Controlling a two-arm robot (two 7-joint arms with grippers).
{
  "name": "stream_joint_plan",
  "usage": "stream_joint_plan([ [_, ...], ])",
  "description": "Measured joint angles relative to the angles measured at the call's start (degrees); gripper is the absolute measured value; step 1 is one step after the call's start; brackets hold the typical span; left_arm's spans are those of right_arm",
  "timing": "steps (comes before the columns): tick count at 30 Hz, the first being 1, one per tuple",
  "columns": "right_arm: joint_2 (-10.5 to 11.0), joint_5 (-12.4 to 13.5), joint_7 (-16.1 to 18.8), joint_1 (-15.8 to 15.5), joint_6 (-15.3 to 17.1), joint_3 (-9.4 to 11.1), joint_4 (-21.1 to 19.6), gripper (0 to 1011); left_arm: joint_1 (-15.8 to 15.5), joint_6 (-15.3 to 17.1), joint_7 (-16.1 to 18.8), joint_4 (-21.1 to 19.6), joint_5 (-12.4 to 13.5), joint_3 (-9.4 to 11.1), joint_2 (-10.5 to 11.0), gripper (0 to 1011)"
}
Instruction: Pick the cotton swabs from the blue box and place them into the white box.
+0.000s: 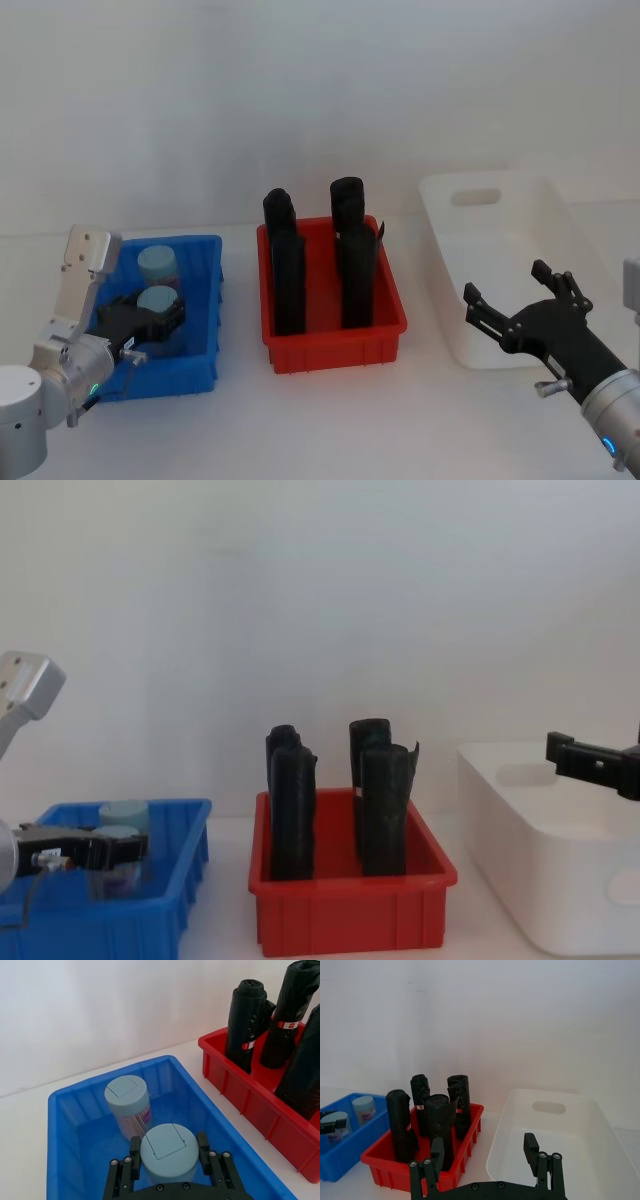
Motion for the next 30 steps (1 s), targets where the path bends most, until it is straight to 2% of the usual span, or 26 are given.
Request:
stream_joint_plan([
  [8, 0.0, 0.0, 0.0, 0.0, 0.0, 0.0, 0.0, 1002, 0.9, 0.3, -0.6, -3.8, 1.0, -0.4, 0.8, 670],
  [16, 0.0, 0.0, 0.0, 0.0, 0.0, 0.0, 0.0, 1002, 2.1, 2.5, -2.0, -10.7, 2.1, -1.1, 2.3, 670],
  [28, 0.0, 0.0, 0.0, 0.0, 0.0, 0.0, 0.0, 1002, 3.1, 6.3, -6.4, -19.6, 2.7, -2.0, 4.3, 670],
  [30, 0.0, 0.0, 0.0, 0.0, 0.0, 0.0, 0.0, 1002, 3.2, 6.9, -8.0, -21.4, 2.7, -2.2, 4.8, 670],
])
